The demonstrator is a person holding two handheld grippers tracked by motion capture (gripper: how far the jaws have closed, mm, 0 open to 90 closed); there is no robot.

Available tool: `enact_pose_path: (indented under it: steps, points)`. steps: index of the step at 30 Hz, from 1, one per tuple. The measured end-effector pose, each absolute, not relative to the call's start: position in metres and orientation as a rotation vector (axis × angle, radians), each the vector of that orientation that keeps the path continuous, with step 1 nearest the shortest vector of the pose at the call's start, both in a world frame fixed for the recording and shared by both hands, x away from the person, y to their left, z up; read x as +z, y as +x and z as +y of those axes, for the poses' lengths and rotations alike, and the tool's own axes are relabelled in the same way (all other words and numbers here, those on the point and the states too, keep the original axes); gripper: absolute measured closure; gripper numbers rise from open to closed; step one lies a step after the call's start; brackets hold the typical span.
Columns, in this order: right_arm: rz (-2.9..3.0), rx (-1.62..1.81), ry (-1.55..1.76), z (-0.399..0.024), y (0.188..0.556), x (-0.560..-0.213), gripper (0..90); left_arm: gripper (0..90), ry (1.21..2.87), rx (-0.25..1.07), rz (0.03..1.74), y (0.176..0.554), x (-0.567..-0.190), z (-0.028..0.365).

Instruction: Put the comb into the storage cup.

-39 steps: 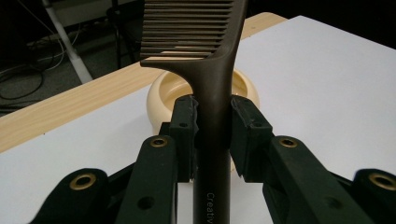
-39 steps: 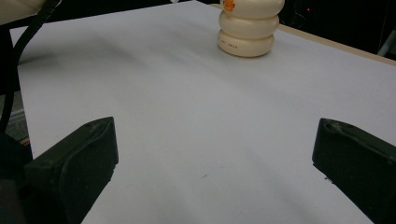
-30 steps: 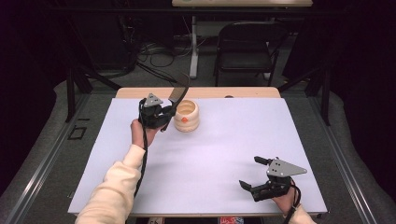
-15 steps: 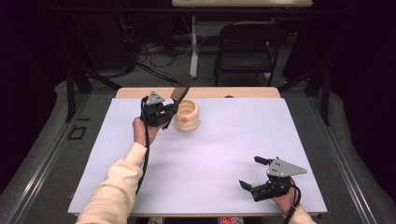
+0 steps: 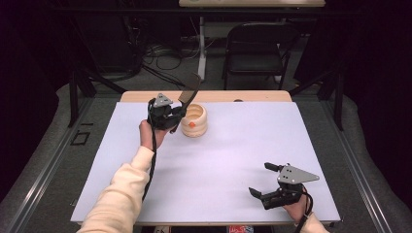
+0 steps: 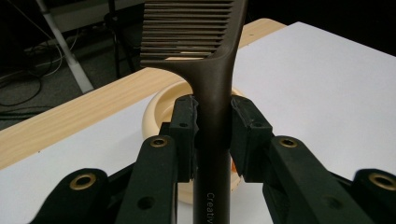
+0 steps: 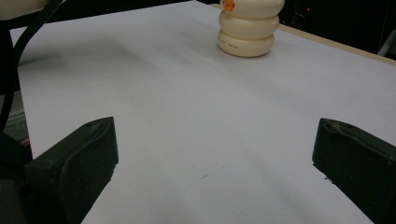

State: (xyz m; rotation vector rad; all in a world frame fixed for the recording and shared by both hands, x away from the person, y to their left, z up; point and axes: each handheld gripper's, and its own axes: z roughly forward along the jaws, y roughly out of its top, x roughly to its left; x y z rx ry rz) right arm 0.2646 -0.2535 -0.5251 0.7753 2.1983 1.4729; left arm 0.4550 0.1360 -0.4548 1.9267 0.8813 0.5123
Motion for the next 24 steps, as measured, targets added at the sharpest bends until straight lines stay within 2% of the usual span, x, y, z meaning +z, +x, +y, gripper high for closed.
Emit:
enact_pose_path:
  steps: [24]
  points:
    - [2.198,1.47,0.776,-0.254,0.264,-0.525,0.0,72.2,1.906,0.524,0.863,0.464,-0.441,0.123]
